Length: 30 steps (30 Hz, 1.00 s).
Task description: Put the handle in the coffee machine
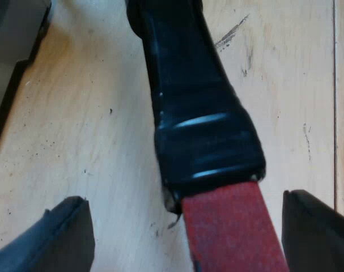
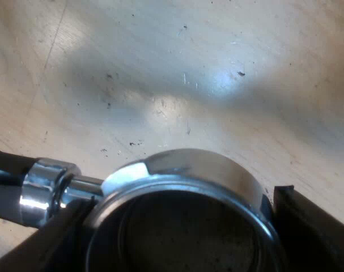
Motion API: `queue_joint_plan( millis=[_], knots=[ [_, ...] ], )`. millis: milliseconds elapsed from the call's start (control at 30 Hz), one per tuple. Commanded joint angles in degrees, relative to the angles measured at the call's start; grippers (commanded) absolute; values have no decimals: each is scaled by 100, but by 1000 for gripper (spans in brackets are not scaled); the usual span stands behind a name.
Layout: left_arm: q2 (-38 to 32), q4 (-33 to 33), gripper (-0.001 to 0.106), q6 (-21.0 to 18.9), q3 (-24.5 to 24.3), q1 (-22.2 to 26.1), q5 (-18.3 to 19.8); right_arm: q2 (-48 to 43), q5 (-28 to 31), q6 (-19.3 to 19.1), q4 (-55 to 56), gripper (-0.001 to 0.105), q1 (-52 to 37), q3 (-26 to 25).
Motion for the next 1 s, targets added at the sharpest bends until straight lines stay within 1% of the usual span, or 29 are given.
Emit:
queue_joint_plan(
  millis=[33, 367, 400, 467, 533, 567, 633, 667, 733, 800, 1000],
  knots=[
    [-8, -172, 70, 38, -2, -9, -2, -89, -158, -60, 13, 0, 4, -79],
    [-8, -233, 69, 38, -2, -9, -2, -89, -158, -60, 13, 0, 4, -79],
    [-8, -233, 67, 38, -2, -9, -2, -89, -158, -60, 13, 0, 4, -79],
    [-8, -233, 59, 38, -2, -9, -2, -89, -158, -14, 13, 0, 4, -79],
    [-8, -233, 45, 38, -2, -9, -2, -89, -158, -14, 13, 0, 4, -79],
    [-8, -233, 41, 38, -2, -9, -2, -89, -158, -2, 13, 0, 4, -79],
    [-8, -233, 26, 38, -2, -9, -2, -89, -158, 8, 13, 0, 4, -79],
    [-8, -233, 23, 38, -2, -9, -2, -89, -158, 22, 13, 0, 4, -79],
    [-8, -233, 8, 38, -2, -9, -2, -89, -158, 23, 13, 0, 4, -79],
    [-8, -233, 0, 38, -2, -9, 13, -89, -158, 23, 13, 0, 4, -79],
    [-8, -233, 0, 38, -2, -9, 32, -89, -122, 74, 28, 0, 4, -79]
  ],
)
